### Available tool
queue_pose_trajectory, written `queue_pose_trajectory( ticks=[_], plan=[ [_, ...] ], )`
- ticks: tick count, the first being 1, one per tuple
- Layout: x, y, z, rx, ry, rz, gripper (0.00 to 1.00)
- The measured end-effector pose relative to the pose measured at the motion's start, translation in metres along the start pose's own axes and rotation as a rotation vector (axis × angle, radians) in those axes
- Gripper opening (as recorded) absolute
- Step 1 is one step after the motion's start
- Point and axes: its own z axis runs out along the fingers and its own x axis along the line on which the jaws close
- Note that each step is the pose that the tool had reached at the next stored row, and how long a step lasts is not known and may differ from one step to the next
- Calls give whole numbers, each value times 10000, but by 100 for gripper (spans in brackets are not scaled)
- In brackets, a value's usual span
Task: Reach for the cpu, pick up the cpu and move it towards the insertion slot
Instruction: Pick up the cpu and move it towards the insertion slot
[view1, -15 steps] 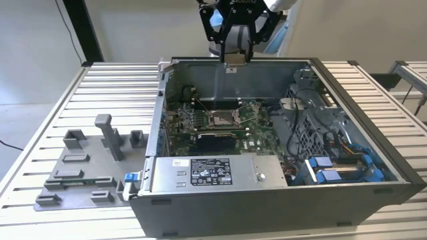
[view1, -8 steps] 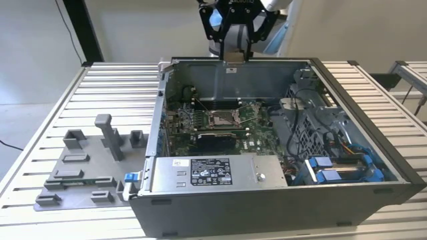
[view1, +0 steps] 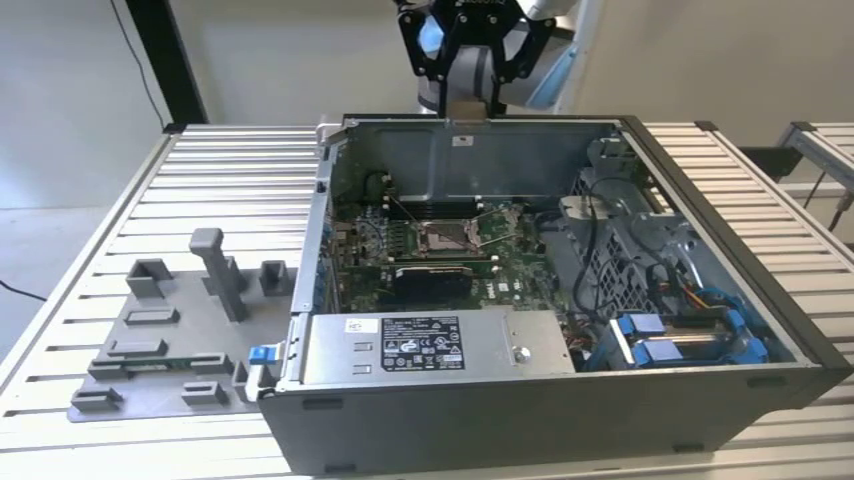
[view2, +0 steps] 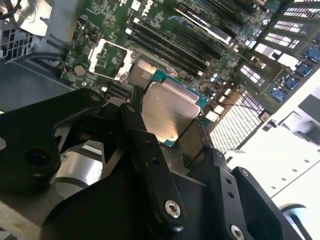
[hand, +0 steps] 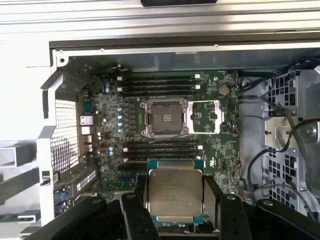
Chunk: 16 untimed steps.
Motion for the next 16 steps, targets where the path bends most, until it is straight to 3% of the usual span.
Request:
queue_pose_trajectory(
  ticks=[5, 13, 16],
  plan=[
    [7, 103, 12, -1, -14, 37, 0],
    [7, 109, 12, 0, -16, 59, 0],
    [11, 176, 15, 1, -17, 59, 0]
  ],
)
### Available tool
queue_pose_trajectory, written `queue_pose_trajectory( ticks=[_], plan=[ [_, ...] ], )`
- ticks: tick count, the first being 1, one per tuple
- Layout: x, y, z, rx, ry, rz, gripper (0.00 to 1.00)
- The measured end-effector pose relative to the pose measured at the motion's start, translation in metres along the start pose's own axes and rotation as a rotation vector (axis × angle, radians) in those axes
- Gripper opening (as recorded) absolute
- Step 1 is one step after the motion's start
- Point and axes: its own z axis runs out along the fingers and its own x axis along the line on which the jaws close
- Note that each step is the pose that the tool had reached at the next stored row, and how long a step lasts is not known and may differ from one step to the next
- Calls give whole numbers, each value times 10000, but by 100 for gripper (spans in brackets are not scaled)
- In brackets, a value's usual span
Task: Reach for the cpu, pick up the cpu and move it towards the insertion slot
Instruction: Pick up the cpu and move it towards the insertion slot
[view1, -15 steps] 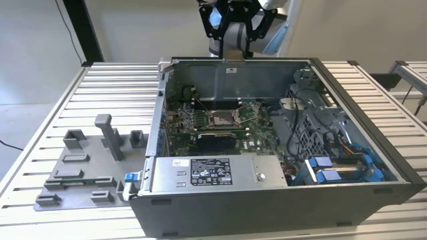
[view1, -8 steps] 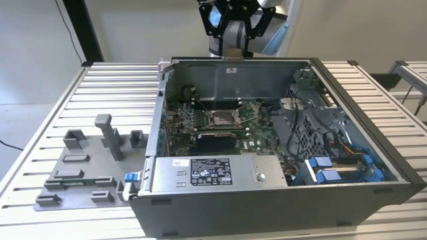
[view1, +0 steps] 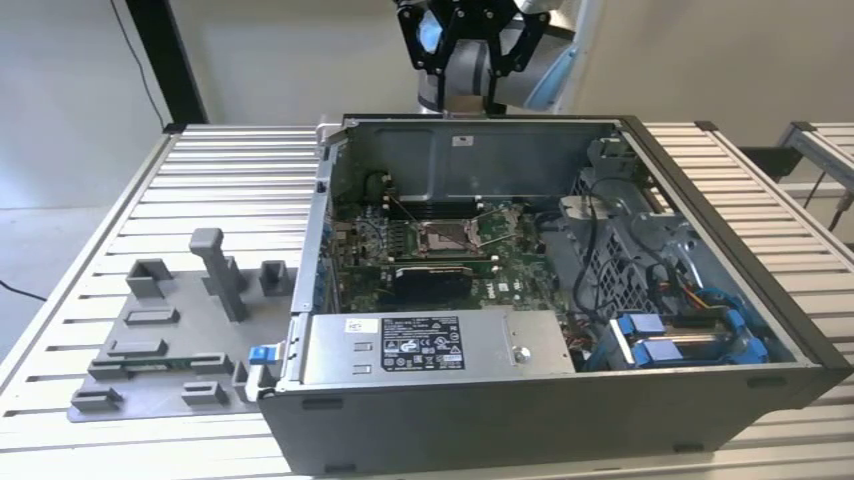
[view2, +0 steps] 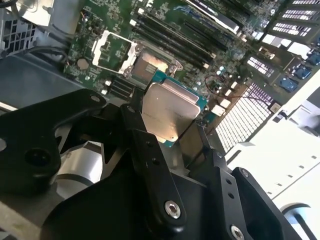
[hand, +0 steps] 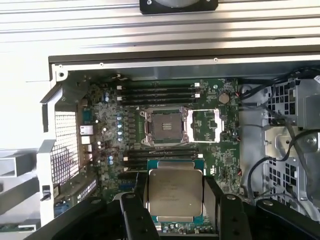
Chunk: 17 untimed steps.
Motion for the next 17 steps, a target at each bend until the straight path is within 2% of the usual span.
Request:
queue_pose_trajectory(
  ticks=[5, 8, 17],
  plan=[
    [11, 178, 7, 11, 0, -1, 0],
    [15, 244, 9, 11, -1, 0, 0],
    [17, 265, 10, 12, 0, -1, 0]
  ],
)
